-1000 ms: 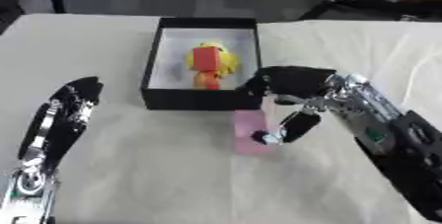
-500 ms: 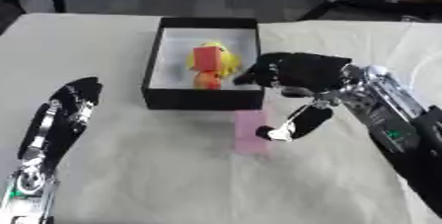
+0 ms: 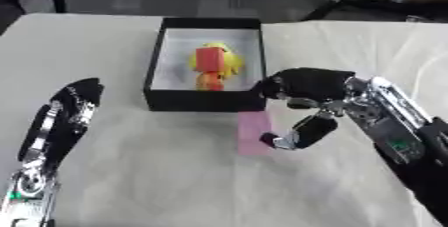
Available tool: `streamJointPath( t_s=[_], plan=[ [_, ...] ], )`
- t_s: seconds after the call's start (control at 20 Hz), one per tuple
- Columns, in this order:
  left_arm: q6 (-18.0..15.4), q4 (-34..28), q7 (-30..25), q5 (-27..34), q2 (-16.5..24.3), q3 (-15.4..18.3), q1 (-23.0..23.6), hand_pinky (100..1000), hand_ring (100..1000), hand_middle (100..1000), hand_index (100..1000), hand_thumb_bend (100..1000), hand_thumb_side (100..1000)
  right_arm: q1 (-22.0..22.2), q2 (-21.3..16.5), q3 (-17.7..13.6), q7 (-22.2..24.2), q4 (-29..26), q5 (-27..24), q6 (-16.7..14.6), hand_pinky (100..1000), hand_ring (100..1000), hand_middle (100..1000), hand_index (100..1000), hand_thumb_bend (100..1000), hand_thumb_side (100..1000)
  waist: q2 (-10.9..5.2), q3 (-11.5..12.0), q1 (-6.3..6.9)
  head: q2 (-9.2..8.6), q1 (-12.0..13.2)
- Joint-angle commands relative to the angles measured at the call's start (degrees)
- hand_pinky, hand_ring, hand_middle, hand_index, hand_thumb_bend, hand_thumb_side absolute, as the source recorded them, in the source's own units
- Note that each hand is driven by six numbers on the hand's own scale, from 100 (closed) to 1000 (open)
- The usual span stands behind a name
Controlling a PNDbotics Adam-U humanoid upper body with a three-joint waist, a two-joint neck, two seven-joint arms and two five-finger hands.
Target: Pick up objects on the table and place them in the box.
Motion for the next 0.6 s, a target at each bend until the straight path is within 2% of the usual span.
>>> streamJointPath(
  t_s=[0.05,0.15,0.6],
  plan=[
    [0.0,-1.1,0.2,0.0,1.0,0.3,-0.4,786,801,704,816,275,724,-0.4,0.0,-0.3,0.4,0.2,-0.4,0.9,741,775,834,969,229,679,-1.45,-0.1,-0.64,-0.09,0.0],
    [0.0,-1.1,0.2,0.0,1.0,0.3,-0.4,786,801,704,816,275,724,-0.4,0.2,-0.3,0.3,0.6,0.1,1.1,703,716,832,969,231,680,-1.47,-0.1,-0.63,-0.09,0.0],
    [0.0,-1.1,0.3,-0.1,0.9,0.3,-0.4,785,801,704,816,277,724,-0.5,1.2,-0.3,-0.6,3.9,1.7,1.2,707,690,830,966,231,697,-1.40,-0.1,-0.63,-0.09,-0.2]
  ],
)
